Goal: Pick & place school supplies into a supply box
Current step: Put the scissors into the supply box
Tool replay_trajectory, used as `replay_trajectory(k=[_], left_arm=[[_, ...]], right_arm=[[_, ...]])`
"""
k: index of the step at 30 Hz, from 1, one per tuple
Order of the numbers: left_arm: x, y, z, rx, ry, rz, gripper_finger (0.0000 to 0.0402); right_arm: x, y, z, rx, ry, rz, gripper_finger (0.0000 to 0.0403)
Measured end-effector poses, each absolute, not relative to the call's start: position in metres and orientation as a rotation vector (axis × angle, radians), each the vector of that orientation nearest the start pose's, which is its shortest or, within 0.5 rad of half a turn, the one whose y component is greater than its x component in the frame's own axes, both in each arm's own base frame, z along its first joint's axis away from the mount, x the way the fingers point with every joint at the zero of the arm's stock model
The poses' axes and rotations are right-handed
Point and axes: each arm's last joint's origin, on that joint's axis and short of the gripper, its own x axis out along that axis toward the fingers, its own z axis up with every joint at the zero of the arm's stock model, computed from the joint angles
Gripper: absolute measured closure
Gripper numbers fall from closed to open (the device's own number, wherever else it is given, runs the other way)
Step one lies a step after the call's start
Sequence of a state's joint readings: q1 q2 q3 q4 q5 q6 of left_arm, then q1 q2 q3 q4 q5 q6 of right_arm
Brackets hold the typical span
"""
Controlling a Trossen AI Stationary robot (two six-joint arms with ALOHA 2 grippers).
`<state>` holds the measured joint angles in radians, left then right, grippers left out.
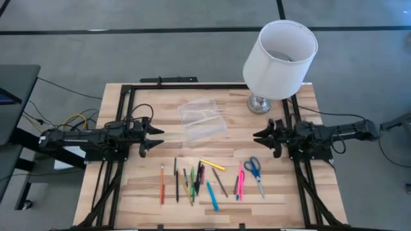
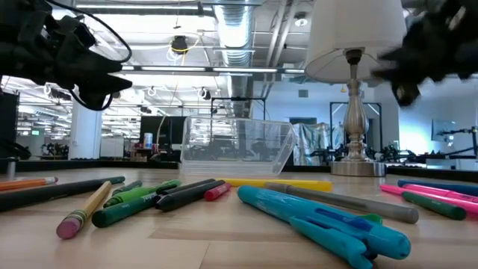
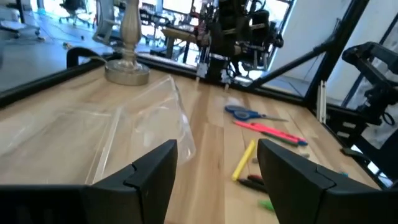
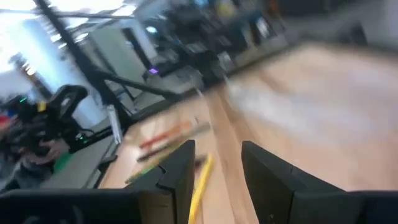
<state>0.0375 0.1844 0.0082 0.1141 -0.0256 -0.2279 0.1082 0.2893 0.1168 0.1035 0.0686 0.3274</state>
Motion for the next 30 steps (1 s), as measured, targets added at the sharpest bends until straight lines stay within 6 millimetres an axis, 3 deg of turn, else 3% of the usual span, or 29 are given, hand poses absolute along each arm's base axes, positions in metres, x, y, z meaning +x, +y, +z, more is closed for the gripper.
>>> replay_trajectory(k=[5,10,18,23,30], left_arm=[[0.109,0.005,0.163,-0.23,0.042,0.083,0.0182],[0.109,0.005,0.161,-0.218,0.065,0.076,0.0182],[0.108,0.004,0.153,-0.143,0.148,0.059,0.0182],[0.109,0.003,0.155,-0.069,0.146,0.04,0.0182],[0.109,0.004,0.164,0.004,0.117,0.035,0.0182]], right_arm=[[0.128,0.018,0.213,0.171,0.097,-0.009,0.0276],[0.146,0.03,0.221,0.22,0.281,-0.116,0.0281],[0.171,0.066,0.196,0.422,0.655,-0.436,0.0308],[0.18,0.076,0.175,0.496,0.881,-0.602,0.0322],[0.204,0.088,0.18,0.408,0.927,-0.673,0.0328]])
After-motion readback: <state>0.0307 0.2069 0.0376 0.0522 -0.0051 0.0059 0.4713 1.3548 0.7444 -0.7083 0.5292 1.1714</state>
